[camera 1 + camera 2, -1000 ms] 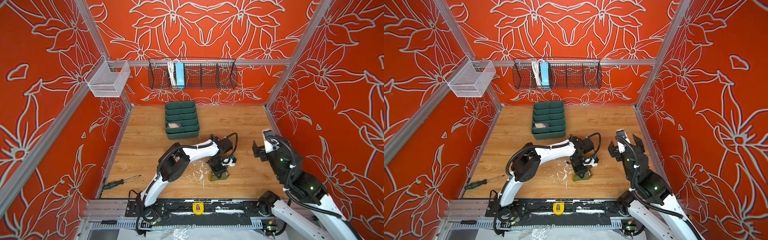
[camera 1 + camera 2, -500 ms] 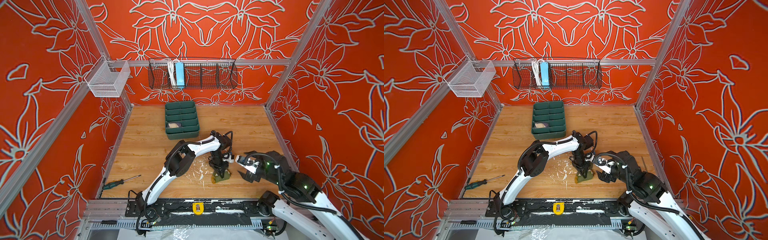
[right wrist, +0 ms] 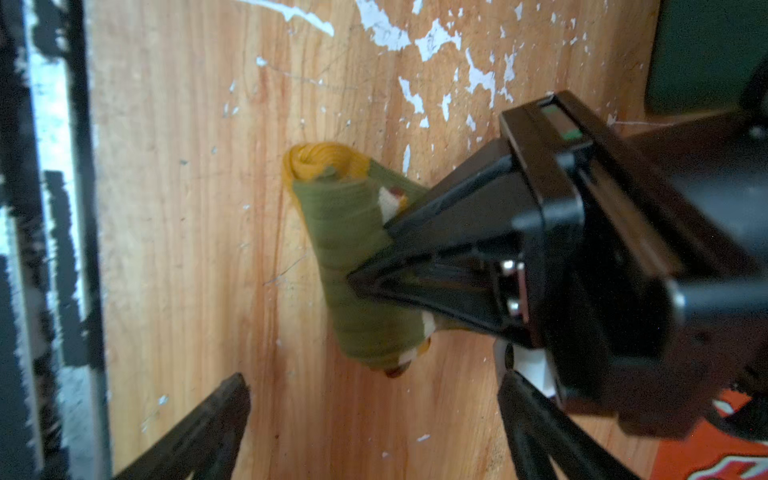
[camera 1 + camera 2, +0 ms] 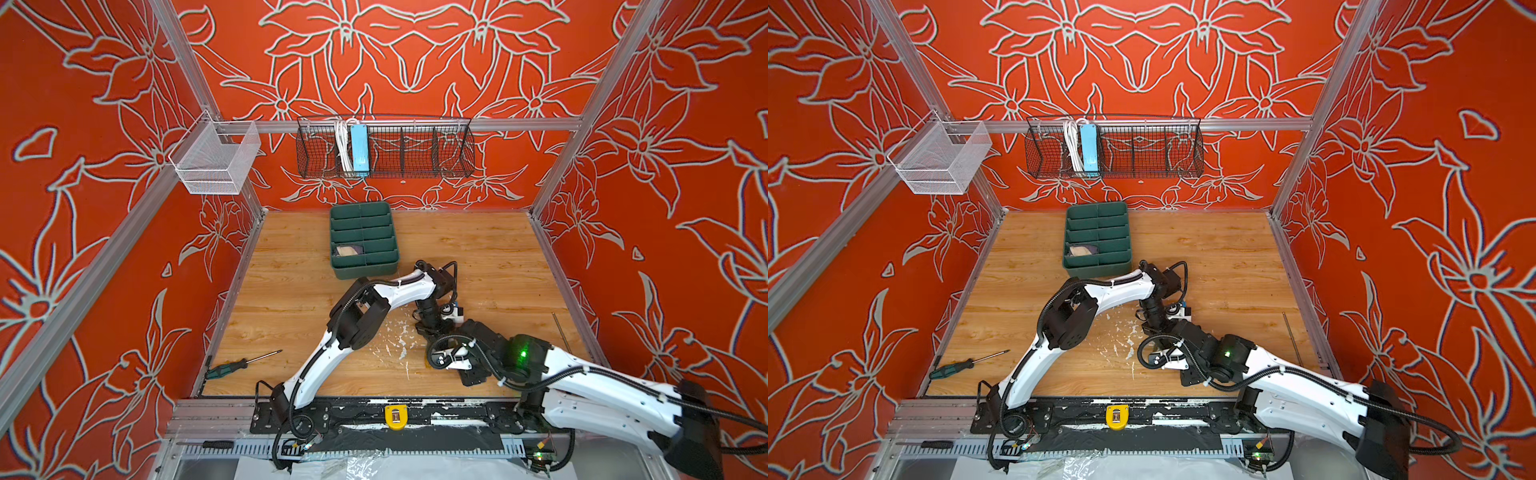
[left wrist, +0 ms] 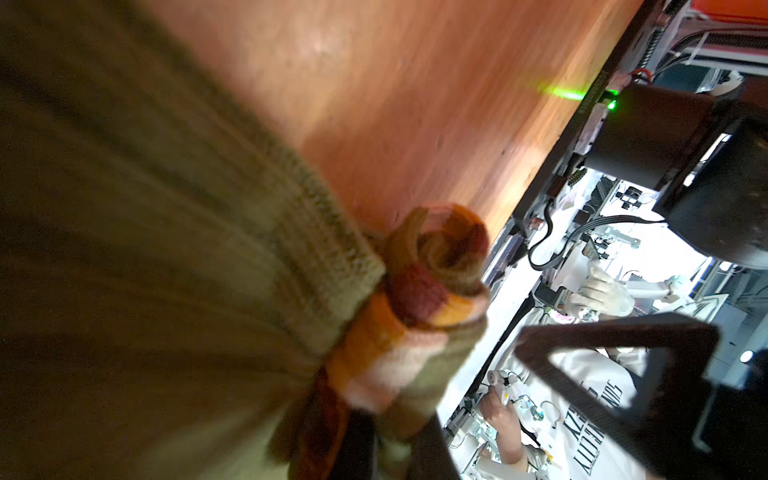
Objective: Roll the socks
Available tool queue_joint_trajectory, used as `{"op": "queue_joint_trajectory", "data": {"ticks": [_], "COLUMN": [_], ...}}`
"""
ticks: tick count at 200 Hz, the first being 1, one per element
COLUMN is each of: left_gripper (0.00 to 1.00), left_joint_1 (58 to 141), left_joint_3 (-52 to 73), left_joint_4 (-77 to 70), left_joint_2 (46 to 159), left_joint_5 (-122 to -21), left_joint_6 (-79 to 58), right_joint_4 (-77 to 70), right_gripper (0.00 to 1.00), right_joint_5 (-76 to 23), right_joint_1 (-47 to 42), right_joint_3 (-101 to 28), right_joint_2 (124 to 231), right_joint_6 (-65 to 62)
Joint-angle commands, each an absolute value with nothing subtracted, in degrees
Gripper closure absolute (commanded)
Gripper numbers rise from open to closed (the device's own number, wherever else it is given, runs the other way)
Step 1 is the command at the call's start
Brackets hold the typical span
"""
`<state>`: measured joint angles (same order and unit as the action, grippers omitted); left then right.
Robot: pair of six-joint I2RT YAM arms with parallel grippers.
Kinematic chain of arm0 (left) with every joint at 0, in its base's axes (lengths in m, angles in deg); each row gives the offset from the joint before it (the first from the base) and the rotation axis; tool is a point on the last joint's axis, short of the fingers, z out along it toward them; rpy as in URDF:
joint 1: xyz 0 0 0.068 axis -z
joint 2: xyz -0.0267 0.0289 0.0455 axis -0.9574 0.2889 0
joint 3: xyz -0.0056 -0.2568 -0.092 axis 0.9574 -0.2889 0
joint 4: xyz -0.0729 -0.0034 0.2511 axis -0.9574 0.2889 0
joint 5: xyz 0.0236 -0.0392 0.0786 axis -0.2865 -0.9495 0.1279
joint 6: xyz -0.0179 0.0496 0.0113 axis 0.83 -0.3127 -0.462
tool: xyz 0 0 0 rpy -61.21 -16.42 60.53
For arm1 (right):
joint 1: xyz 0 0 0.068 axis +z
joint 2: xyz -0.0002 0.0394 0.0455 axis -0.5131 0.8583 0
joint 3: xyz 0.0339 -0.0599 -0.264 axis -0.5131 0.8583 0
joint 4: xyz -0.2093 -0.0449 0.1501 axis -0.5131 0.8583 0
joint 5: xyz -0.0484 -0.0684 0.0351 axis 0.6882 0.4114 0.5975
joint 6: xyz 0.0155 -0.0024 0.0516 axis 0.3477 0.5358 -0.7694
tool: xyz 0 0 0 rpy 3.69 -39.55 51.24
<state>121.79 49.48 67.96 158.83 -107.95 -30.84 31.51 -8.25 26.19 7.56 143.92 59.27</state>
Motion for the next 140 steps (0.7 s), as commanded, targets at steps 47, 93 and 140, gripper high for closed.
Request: {"op": "queue_joint_trajectory", "data": {"ticks": [47,93,140], "left_gripper": [1.0,1.0,1.0], "left_joint_1": [122.3,122.3,122.0], "left_joint_3": [45.0,44.7,43.3], "left_joint_4": [60.7,60.2,57.8], "left_joint_2": [161.0,160.7,159.2], "left_joint_5": [-101.4,-102.3,-103.1], "left_joint_6": [-31.0,-31.5,-31.0], "right_joint_4": [20.2,13.0,14.5], "right_gripper": [0.07,0.28,0.86], "right_joint_5": [-5.7,-4.7,-7.7], "right_joint_1": [26.5,26.4,26.6], "right_joint_3": [15.9,17.9,15.8], "right_joint_2": [144.2,147.0,154.9], "right_joint_6": [57.7,57.3,56.7]}}
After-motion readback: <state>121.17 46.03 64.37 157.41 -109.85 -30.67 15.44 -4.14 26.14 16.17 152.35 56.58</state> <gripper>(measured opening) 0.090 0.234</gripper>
